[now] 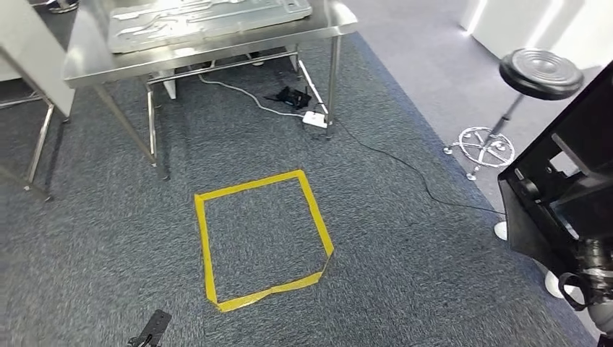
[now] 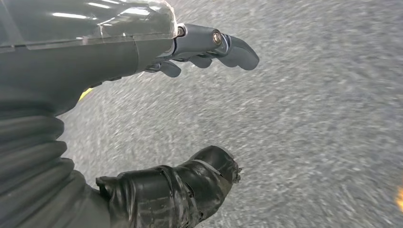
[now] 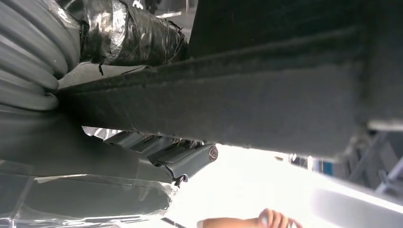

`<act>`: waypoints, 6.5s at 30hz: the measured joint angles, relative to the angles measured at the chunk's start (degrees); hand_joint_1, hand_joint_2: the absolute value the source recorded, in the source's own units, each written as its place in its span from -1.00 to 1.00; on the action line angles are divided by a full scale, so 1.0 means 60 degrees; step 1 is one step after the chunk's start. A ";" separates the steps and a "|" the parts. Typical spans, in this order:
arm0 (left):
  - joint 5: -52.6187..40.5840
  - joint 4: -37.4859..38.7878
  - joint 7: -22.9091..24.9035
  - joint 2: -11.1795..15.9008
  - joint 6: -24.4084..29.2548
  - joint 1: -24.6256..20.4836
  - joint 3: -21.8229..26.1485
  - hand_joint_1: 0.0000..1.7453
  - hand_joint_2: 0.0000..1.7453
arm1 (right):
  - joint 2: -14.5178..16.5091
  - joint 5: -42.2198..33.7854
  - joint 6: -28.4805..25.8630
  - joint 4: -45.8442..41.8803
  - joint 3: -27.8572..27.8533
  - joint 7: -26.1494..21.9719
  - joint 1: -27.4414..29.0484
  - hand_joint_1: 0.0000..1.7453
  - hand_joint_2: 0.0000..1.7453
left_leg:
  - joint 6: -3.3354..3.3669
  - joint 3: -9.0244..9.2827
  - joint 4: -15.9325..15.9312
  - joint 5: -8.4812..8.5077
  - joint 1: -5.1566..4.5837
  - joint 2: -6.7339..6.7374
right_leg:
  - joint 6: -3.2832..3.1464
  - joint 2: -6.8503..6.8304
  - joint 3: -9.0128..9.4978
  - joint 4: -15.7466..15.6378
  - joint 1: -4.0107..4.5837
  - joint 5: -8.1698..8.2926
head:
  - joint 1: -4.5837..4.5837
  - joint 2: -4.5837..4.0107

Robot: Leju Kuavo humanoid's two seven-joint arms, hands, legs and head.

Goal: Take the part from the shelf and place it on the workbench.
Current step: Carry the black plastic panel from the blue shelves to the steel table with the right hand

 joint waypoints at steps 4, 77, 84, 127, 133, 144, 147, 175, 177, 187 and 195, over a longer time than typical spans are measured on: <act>-0.0040 0.0000 -0.0014 0.0005 0.0000 -0.0040 0.0000 -1.00 1.00 | 0.0001 0.0006 0.0000 0.0002 0.0000 0.0007 -0.0022 1.00 1.00 | 0.0199 0.0879 -0.1617 0.0466 -0.0115 0.0560 | 0.0172 -0.0422 0.0112 0.0026 0.0099 -0.0120 | 0.0026 0.0000; -0.0046 0.0008 -0.0158 0.0543 -0.1152 -0.0039 0.0084 -1.00 1.00 | -0.0632 -0.0193 0.0443 0.0091 0.0128 0.1211 -0.0616 1.00 1.00 | 0.0478 0.1598 -0.1680 -0.0082 -0.0044 -0.0199 | 0.0274 0.0634 -0.1425 0.1692 0.0045 -0.0035 | 0.0107 0.0000; -0.0055 0.0013 -0.0165 0.0514 -0.1137 -0.0042 0.0084 -1.00 1.00 | -0.0685 -0.0202 0.0415 0.0086 0.0128 0.1209 -0.0590 1.00 1.00 | 0.0157 0.1893 -0.1507 -0.0331 -0.0070 -0.0199 | -0.0075 0.0649 -0.0558 0.0087 0.0147 0.0401 | 0.0082 0.0000; -0.0054 0.0026 0.0026 0.0454 -0.1014 -0.0072 0.0084 -1.00 1.00 | -0.0325 -0.1540 0.0004 0.0054 -0.0055 0.0196 -0.0213 1.00 1.00 | 0.0196 0.1119 -0.1605 0.0220 -0.0128 0.0001 | 0.0020 0.0817 -0.0419 0.0205 0.0127 0.0199 | 0.0112 0.0000; -0.0055 0.0025 0.0037 0.0437 -0.0953 -0.0079 0.0084 -1.00 1.00 | -0.0314 -0.1540 0.0000 0.0144 -0.0058 0.0287 -0.0253 1.00 1.00 | 0.0457 0.1237 -0.1875 0.0401 -0.0054 0.0022 | 0.0309 0.0758 -0.0978 0.1449 0.0071 -0.0565 | 0.0162 0.0000; -0.0055 0.0025 0.0179 0.0408 -0.0892 -0.0069 0.0084 -1.00 1.00 | -0.0346 -0.1612 0.0165 0.0415 -0.0023 0.0686 -0.0505 1.00 1.00 | 0.0147 0.1172 -0.1733 0.0291 -0.0061 0.0023 | 0.0222 0.0687 -0.0288 0.0121 -0.0029 0.0129 | 0.0145 0.0000; -0.0056 0.0025 0.0179 0.0406 -0.0885 -0.0080 0.0084 -1.00 1.00 | -0.0358 -0.1614 0.0170 0.0481 -0.0007 0.0692 -0.0590 1.00 1.00 | 0.0008 0.0844 -0.1024 -0.0156 -0.0020 0.0003 | 0.0052 0.0681 -0.0248 0.0043 -0.0057 0.0167 | 0.0116 0.0000; -0.0056 0.0029 0.0360 0.0405 -0.1004 -0.0128 0.0038 -1.00 1.00 | -0.1016 0.0667 0.1996 0.1381 0.0012 0.1936 -0.0749 1.00 1.00 | 0.0143 0.1323 -0.1752 0.0090 -0.0090 -0.0011 | 0.0215 0.0688 -0.0490 0.0133 -0.0017 0.0242 | 0.0162 0.0000; -0.0056 0.0029 0.0413 0.0402 -0.1063 -0.0164 -0.0005 -1.00 1.00 | -0.1241 0.1180 0.2731 0.1547 -0.0024 0.1943 -0.0848 1.00 1.00 | 0.0055 0.1124 -0.1317 -0.0167 -0.0072 -0.0016 | 0.0111 0.0699 -0.0444 0.0090 -0.0051 0.0235 | 0.0148 0.0000; -0.0056 0.0029 0.0616 0.0368 -0.1191 -0.0242 -0.0233 -1.00 1.00 | -0.1867 0.2136 0.4371 0.2589 -0.0319 0.1949 -0.1230 1.00 1.00 | 0.0131 0.0700 -0.1410 0.0561 -0.0081 -0.0046 | 0.0097 0.0754 -0.0071 0.0103 0.0032 -0.0086 | 0.0137 0.0000; -0.0056 0.0029 0.0698 0.0313 -0.1311 -0.0312 -0.0426 -1.00 1.00 | -0.2094 0.3499 0.5592 0.2932 -0.0494 0.1949 -0.1390 1.00 1.00 | 0.0493 0.1108 -0.1837 0.0409 -0.0046 -0.0026 | 0.0422 0.0724 -0.1113 0.2030 -0.0005 -0.0906 | 0.0218 0.0000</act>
